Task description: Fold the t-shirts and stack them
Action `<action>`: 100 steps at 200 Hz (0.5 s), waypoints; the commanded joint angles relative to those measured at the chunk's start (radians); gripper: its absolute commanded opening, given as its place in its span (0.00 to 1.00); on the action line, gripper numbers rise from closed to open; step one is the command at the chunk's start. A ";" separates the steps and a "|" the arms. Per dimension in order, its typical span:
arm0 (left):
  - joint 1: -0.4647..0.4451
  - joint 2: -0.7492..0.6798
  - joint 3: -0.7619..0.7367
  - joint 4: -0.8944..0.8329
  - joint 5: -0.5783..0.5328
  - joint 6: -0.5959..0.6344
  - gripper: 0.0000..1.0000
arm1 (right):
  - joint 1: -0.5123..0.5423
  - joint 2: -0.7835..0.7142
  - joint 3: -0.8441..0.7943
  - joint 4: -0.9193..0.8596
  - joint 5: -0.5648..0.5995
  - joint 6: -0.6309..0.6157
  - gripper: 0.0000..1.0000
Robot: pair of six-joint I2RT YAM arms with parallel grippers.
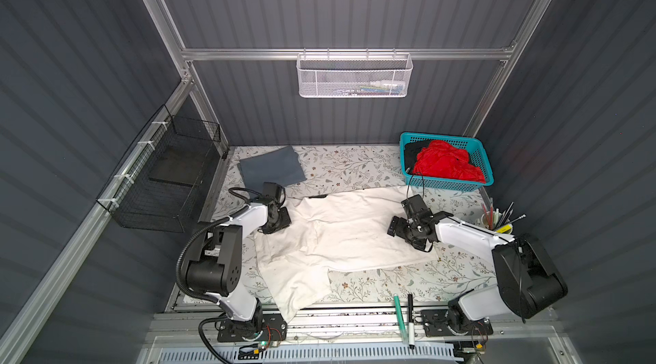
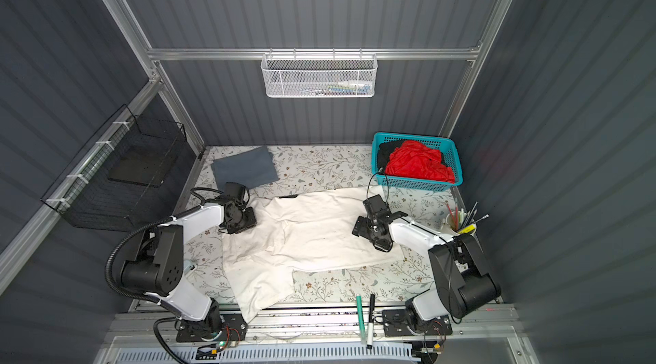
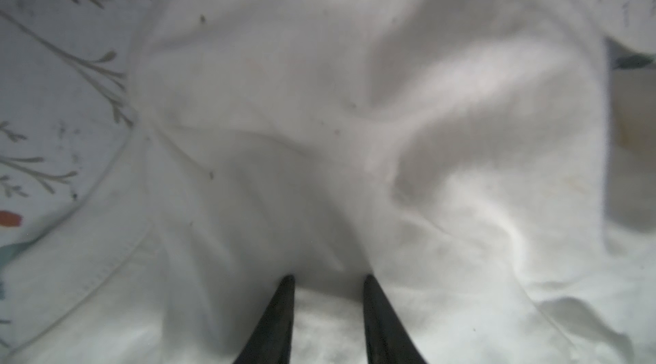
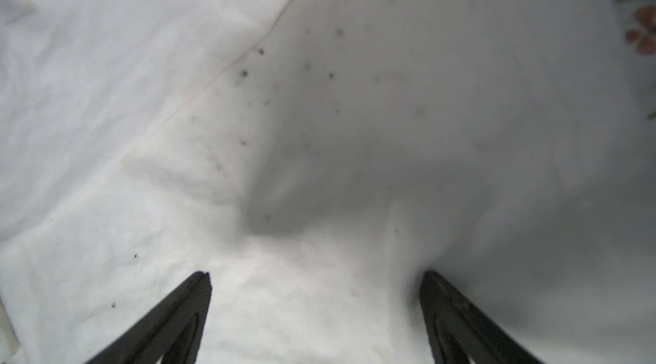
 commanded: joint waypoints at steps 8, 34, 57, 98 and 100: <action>-0.005 -0.022 -0.126 -0.066 -0.011 -0.167 0.37 | 0.034 0.030 -0.095 -0.164 -0.064 0.081 0.94; 0.015 -0.014 -0.161 -0.095 -0.053 -0.259 0.39 | 0.073 -0.063 -0.146 -0.256 -0.042 0.155 0.94; 0.071 -0.005 -0.156 -0.138 -0.122 -0.307 0.39 | 0.098 -0.175 -0.201 -0.344 -0.020 0.230 0.94; 0.104 0.023 -0.012 -0.194 -0.171 -0.215 0.40 | 0.114 -0.288 -0.163 -0.473 0.021 0.281 0.94; 0.104 0.018 -0.005 -0.194 -0.167 -0.210 0.40 | 0.115 -0.288 -0.143 -0.492 0.032 0.274 0.94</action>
